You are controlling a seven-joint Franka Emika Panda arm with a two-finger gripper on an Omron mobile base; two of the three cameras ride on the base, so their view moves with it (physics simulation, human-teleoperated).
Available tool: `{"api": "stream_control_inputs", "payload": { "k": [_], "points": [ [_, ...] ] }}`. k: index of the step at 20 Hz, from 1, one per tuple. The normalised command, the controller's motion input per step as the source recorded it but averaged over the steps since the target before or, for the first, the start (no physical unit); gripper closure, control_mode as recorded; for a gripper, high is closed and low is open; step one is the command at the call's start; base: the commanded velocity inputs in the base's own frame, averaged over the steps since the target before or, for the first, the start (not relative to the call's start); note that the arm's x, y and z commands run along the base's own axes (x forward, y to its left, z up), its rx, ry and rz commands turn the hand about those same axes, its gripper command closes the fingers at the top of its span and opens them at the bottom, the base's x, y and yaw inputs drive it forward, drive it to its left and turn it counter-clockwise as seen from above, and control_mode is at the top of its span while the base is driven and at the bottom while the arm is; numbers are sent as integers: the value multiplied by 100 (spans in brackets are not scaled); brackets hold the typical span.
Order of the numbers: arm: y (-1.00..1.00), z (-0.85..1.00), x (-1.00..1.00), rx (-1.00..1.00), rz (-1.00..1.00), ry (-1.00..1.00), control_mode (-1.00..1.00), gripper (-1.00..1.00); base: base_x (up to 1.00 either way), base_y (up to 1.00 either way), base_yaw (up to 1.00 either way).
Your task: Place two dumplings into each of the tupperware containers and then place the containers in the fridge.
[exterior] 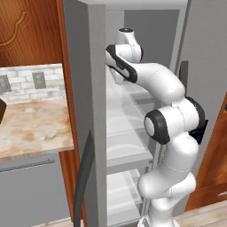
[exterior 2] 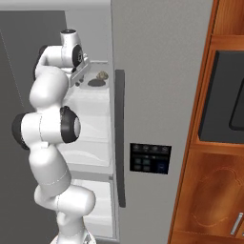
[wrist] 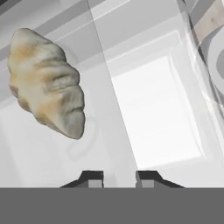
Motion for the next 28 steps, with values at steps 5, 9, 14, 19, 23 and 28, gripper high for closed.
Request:
{"api": "stream_control_inputs", "payload": {
  "k": [5, 9, 14, 19, 23, 28],
  "points": [
    [0, -3, 37, 0, 0, 0, -100, 100, 0, 0, 0],
    [26, 0, 10, 0, 0, 0, -100, 100, 0, 0, 0],
    [18, -26, 26, 0, 0, 0, -100, 100, 0, 0, 0],
    [-5, -29, 20, 1, 0, 0, -100, 100, 0, 0, 0],
    [-25, -8, 8, 2, 0, 0, -100, 100, 0, 0, 0],
    [-3, -1, 1, 0, 0, 0, -100, 100, 0, 0, 0]
  ]
}}
